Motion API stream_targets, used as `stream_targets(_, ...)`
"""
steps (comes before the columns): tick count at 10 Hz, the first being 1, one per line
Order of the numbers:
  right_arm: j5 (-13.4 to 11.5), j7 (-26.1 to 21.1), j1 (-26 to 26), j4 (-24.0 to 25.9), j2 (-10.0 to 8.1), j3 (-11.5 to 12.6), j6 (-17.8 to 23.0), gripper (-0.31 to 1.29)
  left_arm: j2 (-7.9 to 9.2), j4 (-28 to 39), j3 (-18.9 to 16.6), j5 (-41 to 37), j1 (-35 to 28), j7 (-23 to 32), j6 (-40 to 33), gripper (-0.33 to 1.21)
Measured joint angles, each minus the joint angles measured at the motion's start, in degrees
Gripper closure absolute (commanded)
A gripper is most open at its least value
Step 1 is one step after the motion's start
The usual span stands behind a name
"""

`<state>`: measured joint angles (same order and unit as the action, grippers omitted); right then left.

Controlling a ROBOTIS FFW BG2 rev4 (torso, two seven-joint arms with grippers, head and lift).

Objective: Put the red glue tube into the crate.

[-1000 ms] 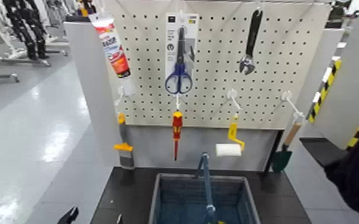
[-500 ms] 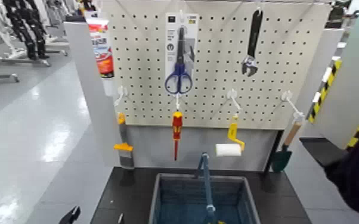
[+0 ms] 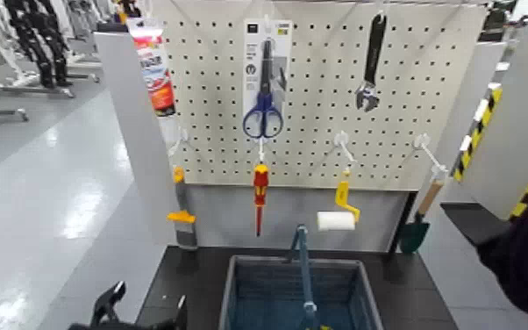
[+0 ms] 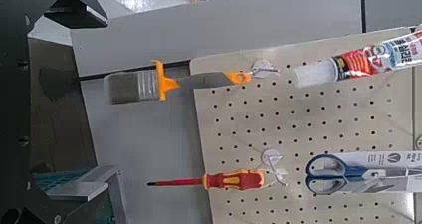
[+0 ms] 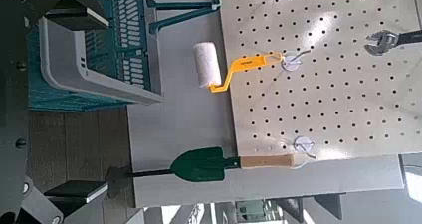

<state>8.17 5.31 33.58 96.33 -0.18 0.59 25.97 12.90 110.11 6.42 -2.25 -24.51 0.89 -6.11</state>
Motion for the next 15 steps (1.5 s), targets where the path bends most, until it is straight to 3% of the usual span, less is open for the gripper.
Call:
stream_targets(7, 0.0, 0.1, -0.2, 0.1, 0.00, -0.5, -1.0, 0.16, -0.51, 9.0, -8.4, -6.3, 15.3, -16.8, 23.1, 0.14)
stream_targets(10, 0.0, 0.2, -0.4, 0.1, 0.00, -0.8, -1.3, 0.16, 0.25, 7.9, -11.4, -10.2, 23.9, -22.3, 29.0, 0.15)
stream_targets(15, 0.0, 0.5, -0.7, 0.1, 0.00, -0.8, -1.4, 0.16, 2.93, 1.8, -12.0, -18.1, 34.7, -27.8, 31.7, 0.17)
